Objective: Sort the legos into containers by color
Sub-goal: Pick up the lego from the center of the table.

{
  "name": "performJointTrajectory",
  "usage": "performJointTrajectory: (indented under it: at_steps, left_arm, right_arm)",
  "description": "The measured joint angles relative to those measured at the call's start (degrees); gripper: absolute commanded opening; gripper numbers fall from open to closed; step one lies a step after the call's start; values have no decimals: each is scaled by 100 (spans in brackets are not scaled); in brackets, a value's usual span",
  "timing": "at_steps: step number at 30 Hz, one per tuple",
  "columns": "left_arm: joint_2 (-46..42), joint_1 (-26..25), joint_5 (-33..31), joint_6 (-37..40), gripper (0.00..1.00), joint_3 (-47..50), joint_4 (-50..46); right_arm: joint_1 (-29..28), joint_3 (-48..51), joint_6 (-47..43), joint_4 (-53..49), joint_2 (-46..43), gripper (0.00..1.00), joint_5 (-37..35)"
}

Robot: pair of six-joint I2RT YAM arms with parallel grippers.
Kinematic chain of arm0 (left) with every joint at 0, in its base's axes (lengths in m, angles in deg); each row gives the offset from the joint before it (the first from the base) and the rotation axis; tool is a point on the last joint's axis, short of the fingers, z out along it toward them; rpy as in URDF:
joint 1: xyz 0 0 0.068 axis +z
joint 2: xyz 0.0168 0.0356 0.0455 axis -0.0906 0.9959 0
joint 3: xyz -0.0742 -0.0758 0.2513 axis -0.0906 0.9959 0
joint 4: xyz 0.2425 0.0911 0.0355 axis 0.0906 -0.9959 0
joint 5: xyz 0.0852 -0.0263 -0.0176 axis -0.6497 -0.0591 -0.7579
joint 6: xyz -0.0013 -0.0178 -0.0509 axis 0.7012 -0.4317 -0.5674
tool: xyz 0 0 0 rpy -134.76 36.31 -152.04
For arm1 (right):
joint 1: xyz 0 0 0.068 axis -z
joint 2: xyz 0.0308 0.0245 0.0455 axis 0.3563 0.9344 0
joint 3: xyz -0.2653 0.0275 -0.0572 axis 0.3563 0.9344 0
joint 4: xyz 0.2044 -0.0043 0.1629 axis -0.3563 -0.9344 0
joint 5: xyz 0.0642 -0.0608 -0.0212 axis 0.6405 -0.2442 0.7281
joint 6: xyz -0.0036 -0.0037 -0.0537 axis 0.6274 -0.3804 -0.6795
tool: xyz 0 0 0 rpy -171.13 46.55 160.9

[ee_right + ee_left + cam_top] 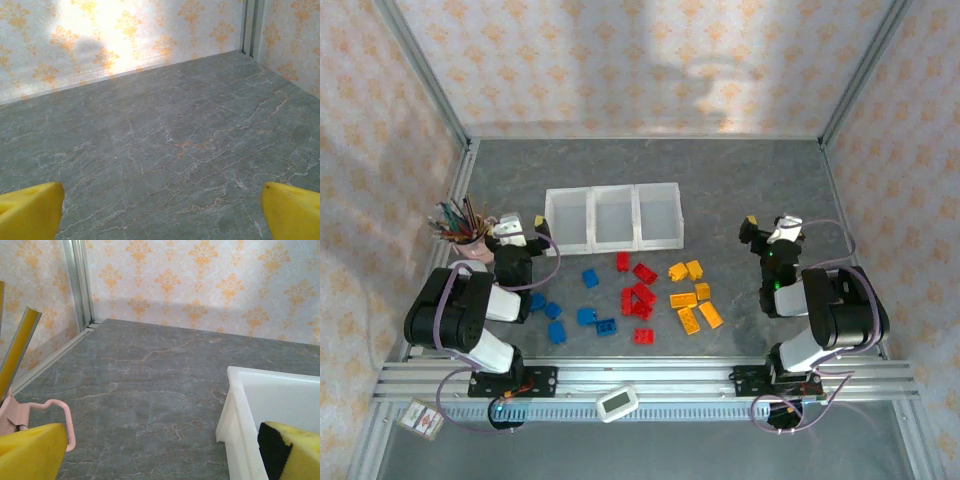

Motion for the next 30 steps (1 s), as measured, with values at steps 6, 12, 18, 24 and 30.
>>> performJointTrajectory:
  at_steps: [6,12,18,24,30]
  left_arm:
    - [0,0,68,0,100,0,0]
    - [0,0,92,0,100,0,0]
    - [0,0,94,0,100,0,0]
    - [0,0,94,0,100,0,0]
    - [0,0,94,0,100,0,0]
  right_arm:
    - [0,0,0,0,0,100,15]
    - [0,0,0,0,0,100,15]
    - [0,0,0,0,0,100,15]
    - [0,0,0,-2,0,100,15]
    - [0,0,0,0,0,100,15]
